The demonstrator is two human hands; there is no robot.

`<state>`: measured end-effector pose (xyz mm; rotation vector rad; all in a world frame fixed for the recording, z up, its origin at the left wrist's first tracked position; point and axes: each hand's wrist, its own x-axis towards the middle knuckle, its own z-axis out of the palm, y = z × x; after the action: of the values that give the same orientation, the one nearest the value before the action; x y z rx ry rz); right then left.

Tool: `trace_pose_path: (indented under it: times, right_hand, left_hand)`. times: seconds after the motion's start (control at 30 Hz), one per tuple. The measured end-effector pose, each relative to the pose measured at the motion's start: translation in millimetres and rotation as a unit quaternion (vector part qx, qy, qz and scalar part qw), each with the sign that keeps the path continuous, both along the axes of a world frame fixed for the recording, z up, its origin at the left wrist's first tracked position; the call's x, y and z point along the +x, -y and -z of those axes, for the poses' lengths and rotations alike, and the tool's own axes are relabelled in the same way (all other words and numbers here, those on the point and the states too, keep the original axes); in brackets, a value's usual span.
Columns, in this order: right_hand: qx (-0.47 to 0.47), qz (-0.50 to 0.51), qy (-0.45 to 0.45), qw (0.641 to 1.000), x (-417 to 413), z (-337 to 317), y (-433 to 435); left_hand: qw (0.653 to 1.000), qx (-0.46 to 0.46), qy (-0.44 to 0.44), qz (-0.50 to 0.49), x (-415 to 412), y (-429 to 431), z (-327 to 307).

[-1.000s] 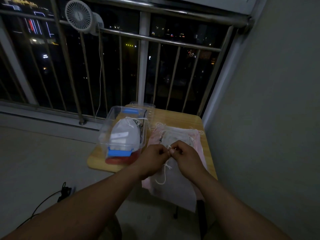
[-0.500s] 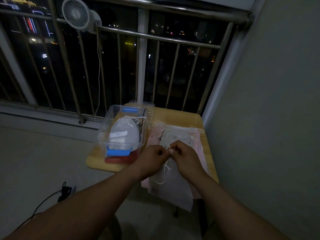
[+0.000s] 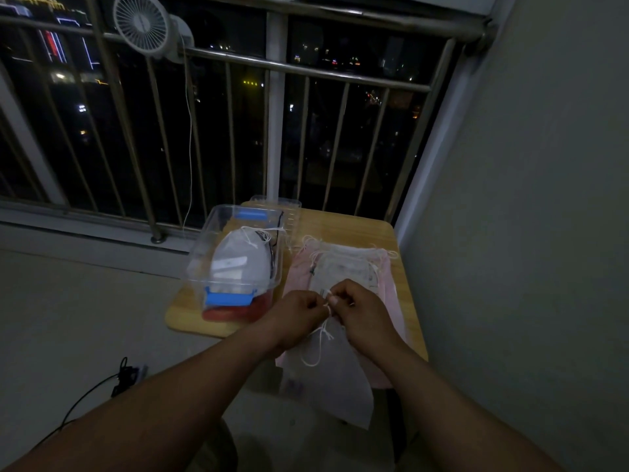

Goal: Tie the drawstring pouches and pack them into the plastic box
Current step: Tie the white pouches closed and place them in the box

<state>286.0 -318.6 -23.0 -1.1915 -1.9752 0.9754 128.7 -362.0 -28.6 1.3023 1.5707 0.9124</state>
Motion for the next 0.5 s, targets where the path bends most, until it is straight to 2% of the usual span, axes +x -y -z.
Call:
trace_pose_path:
  times: [0.23,0.33,0.5]
  right_hand:
    - [-0.029,0.012,-0.028,0.999,-0.3,-1.8,0.0]
    - [-0.033,0.022,-0.023,0.999,-0.6,-5.7,0.3]
    - [-0.073,0.075,-0.064,0.992,2.9,-11.1,-1.7]
  left_hand:
    - [0.998,-0.01,0.057,-0.006,-2.5,2.3,1.2]
    - [0.999,-0.012,0.05,-0.016,0.2,3.4,-3.1]
    - [0.994,-0.012,0.101,-0.037,4.1,6.5,-8.4]
